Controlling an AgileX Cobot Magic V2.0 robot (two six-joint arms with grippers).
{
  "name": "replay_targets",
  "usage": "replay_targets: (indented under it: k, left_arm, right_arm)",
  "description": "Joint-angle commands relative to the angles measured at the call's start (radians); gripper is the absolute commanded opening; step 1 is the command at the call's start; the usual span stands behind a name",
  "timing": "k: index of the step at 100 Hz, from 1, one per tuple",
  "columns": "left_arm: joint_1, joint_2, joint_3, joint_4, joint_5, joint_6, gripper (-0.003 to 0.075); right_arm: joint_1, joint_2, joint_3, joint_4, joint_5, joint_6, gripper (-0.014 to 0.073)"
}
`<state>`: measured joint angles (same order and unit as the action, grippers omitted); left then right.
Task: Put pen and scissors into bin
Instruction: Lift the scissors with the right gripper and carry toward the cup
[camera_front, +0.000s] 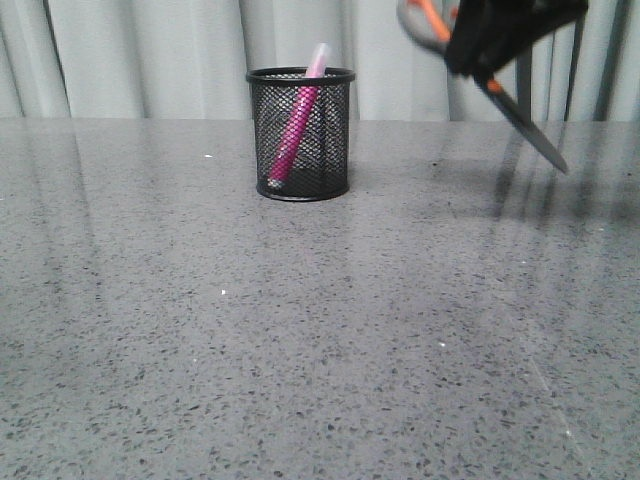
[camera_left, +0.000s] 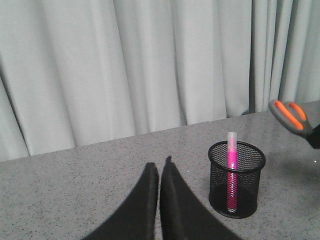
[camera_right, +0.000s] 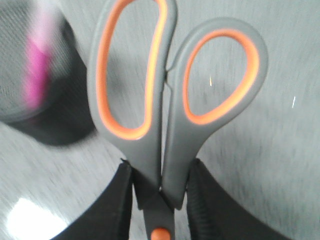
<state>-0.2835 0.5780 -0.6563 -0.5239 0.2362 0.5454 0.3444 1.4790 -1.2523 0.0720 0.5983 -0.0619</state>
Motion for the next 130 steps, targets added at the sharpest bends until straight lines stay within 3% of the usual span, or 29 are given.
replay_targets:
  k: [1, 16, 63, 91, 130]
  left_arm:
    - [0.005, 0.002, -0.028, -0.019, -0.069, -0.005, -0.0022]
    - [0.005, 0.002, -0.028, -0.019, -0.069, -0.005, -0.0022]
    - [0.005, 0.002, -0.028, -0.019, -0.066, -0.005, -0.0022]
    - [0.005, 0.002, -0.028, -0.019, -0.066, -0.005, -0.0022]
    - [0.005, 0.002, -0.028, -0.019, -0.065, -0.005, -0.0022]
  right_arm:
    - [-0.002, -0.108, 0.028, 0.035, -0.227, -0.001, -0.0074]
    - [0.01, -0.143, 0.081, 0.171, -0.436, -0.001, -0.0076]
    - [0.155, -0.03, 0.081, 0.179, -0.98, -0.001, -0.0076]
    - [0.176, 0.058, 0.081, 0.177, -1.112, -0.001, -0.0076]
    - [0.18, 0.13, 0.081, 0.177, -1.123, -0.001, -0.0076]
